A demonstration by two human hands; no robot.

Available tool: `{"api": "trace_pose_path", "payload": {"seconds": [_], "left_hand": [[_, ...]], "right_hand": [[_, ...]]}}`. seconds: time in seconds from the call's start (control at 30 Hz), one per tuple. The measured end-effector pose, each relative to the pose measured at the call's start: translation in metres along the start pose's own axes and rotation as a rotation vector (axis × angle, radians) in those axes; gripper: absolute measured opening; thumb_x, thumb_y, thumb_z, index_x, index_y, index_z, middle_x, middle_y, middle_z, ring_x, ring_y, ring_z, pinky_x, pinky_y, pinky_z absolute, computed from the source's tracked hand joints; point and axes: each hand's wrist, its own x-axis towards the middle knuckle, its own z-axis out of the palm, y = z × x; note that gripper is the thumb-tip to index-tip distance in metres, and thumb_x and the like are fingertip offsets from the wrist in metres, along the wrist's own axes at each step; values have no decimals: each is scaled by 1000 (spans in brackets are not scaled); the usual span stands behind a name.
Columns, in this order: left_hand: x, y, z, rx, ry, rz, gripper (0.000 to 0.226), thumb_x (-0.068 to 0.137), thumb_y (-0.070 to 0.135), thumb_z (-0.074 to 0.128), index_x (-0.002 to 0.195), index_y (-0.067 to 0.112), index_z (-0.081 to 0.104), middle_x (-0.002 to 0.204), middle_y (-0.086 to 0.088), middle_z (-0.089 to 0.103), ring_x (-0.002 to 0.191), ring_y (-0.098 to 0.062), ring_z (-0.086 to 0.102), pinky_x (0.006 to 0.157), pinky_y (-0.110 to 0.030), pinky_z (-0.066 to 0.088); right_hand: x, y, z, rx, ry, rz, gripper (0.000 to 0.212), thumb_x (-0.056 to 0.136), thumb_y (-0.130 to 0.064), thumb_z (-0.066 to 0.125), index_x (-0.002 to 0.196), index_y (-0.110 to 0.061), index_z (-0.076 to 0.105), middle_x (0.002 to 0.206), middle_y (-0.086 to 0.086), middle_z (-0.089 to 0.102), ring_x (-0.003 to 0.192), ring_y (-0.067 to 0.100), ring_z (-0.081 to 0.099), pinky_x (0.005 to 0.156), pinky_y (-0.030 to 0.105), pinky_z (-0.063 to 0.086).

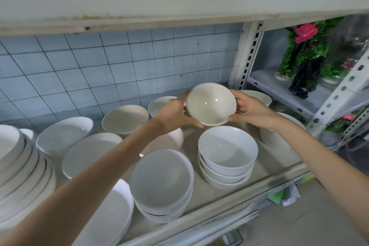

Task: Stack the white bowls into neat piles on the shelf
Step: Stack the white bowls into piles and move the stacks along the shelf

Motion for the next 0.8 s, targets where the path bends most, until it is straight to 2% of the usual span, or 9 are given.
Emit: {"api": "trace_pose_path", "payload": {"seconds": [0.13, 0.2, 0.27, 0.33, 0.47, 0.53, 0.63, 0.73, 0.8], "left_hand": [[-6, 11, -15, -148, 70, 38, 93, 47, 32, 90, 129, 22, 46, 120, 5, 59, 106, -19, 62, 91, -25, 51], [-15, 15, -22, -234, 101, 40, 81, 56, 20, 90, 126, 20, 48, 120, 5, 58, 107, -16, 62, 89, -19, 51], [-25, 20, -29, -284, 136, 45, 70, 64, 13, 85, 123, 20, 50, 119, 7, 60, 106, -10, 62, 86, -14, 49], [-35, 23, -35, -325, 172, 53, 64, 66, 16, 84, 121, 20, 52, 118, 6, 62, 104, -8, 63, 91, -18, 50], [-55, 24, -42, -514, 239, 33, 64, 68, 18, 83, 124, 8, 53, 120, -3, 62, 100, -15, 66, 92, -35, 53], [-63, 23, -46, -533, 261, 25, 62, 72, 18, 80, 125, 6, 52, 121, -3, 62, 98, -13, 68, 84, -29, 56], [-78, 24, -49, -550, 321, 0, 45, 83, 4, 66, 125, 3, 51, 117, -3, 61, 85, -4, 69, 71, -17, 54], [-93, 23, -49, -566, 383, -22, 42, 85, 1, 62, 126, -1, 51, 120, -9, 58, 81, 0, 67, 67, -14, 52], [-104, 22, -50, -601, 406, -39, 42, 87, 2, 62, 126, -3, 50, 124, -13, 57, 83, -2, 67, 67, -16, 54]], "right_hand": [[-1, -23, 2, 23, 64, -74, 62, 77, 0, 68, 126, -27, 41, 118, -11, 56, 104, -10, 55, 85, 8, 45], [-2, -32, 6, 5, 87, -99, 58, 76, -15, 69, 126, -25, 43, 121, -6, 55, 106, -4, 54, 84, 10, 47], [-3, -40, 13, 34, 94, -121, 56, 78, -20, 65, 129, -21, 44, 117, -8, 55, 99, -4, 59, 80, 12, 49], [-4, -47, 22, 136, 85, -148, 55, 77, -28, 63, 128, -18, 43, 111, -9, 55, 95, -1, 62, 76, 15, 52], [1, -59, 39, 249, 58, -126, 85, 57, -65, 74, 124, -20, 46, 122, 0, 56, 111, 12, 59, 82, 25, 54], [2, -65, 47, 245, 18, -117, 87, 53, -66, 77, 122, -23, 47, 125, 1, 55, 113, 11, 59, 83, 25, 54], [4, -72, 60, 246, -36, -116, 95, 52, -55, 81, 130, -20, 42, 130, 0, 51, 107, 5, 62, 82, 24, 54], [4, -76, 74, 253, -78, -105, 105, 48, -58, 83, 134, -19, 38, 129, -6, 51, 113, 9, 60, 84, 30, 54], [3, -80, 83, 255, -93, -107, 96, 55, -55, 80, 133, -18, 38, 127, -7, 52, 119, 13, 55, 87, 35, 55]]}}
